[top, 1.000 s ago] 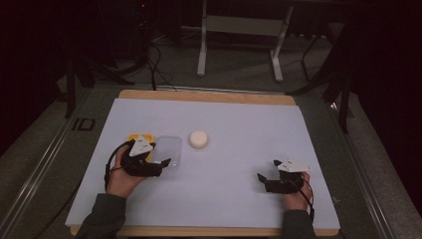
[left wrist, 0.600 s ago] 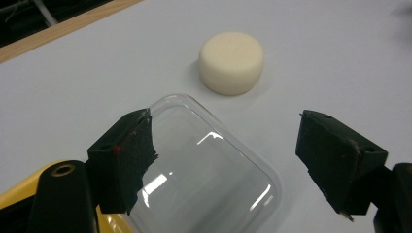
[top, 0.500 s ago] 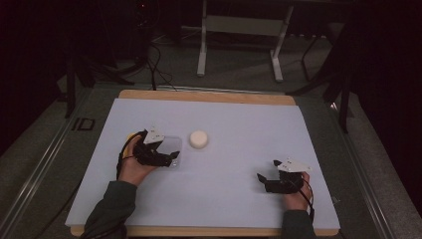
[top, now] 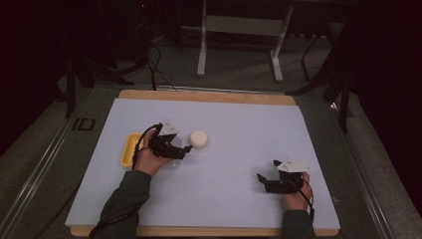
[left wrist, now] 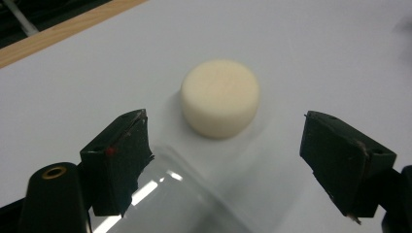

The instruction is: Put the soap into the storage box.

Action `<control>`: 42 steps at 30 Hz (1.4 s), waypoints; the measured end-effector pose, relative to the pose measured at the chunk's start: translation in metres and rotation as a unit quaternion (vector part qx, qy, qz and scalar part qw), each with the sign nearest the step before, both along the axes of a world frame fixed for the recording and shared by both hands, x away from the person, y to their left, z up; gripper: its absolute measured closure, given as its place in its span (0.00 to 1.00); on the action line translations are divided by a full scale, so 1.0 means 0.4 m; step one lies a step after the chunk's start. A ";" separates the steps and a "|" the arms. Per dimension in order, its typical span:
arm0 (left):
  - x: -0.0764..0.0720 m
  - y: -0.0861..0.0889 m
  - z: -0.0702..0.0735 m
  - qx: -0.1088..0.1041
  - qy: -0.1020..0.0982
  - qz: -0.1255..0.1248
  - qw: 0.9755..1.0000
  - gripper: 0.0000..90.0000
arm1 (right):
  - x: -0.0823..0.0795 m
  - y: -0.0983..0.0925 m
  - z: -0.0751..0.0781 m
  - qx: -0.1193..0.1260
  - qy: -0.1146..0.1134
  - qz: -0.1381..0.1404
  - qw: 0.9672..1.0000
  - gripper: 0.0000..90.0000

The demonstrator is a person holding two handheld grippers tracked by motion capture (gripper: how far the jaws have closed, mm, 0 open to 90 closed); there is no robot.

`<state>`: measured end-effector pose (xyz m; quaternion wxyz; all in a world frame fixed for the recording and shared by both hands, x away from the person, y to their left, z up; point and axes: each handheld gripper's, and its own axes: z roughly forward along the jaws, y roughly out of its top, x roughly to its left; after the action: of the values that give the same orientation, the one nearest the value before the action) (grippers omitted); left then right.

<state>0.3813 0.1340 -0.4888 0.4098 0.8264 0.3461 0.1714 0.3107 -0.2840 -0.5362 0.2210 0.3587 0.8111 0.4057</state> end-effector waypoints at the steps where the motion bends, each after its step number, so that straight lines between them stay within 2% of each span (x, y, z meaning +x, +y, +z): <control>1: 0.006 -0.006 -0.001 -0.001 0.001 0.000 1.000 0.21 | 0.000 0.000 0.000 0.000 0.000 0.000 1.000 0.17; 5: 0.024 -0.031 -0.005 0.014 0.005 -0.004 1.000 0.20 | 0.000 0.000 0.000 -0.001 0.000 0.002 1.000 0.17; 9: 0.042 -0.051 -0.014 0.018 0.012 -0.007 1.000 0.19 | 0.000 0.001 0.000 -0.001 0.000 0.002 1.000 0.17; 20: 0.095 -0.081 -0.052 0.035 0.042 0.005 0.998 0.17 | 0.000 0.001 0.000 -0.002 0.001 0.004 1.000 0.17; 26: 0.110 -0.099 -0.058 0.046 0.046 0.009 0.998 0.17 | 0.000 0.002 0.000 -0.003 0.001 0.004 1.000 0.17; 31: 0.126 -0.109 -0.061 0.059 0.059 0.008 0.996 0.16 | 0.000 0.002 0.000 -0.003 0.001 0.005 1.000 0.17; 38: 0.146 -0.123 -0.068 0.082 0.083 -0.001 0.993 0.16 | 0.000 0.001 0.000 -0.002 0.001 0.006 1.000 0.17; 42: 0.153 -0.131 -0.070 0.093 0.087 -0.006 0.992 0.17 | 0.000 0.001 0.000 -0.002 0.002 0.006 1.000 0.17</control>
<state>0.4425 0.0815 -0.5168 0.3009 0.8748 0.3578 0.1274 0.3108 -0.2835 -0.5364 0.2179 0.3541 0.8143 0.4051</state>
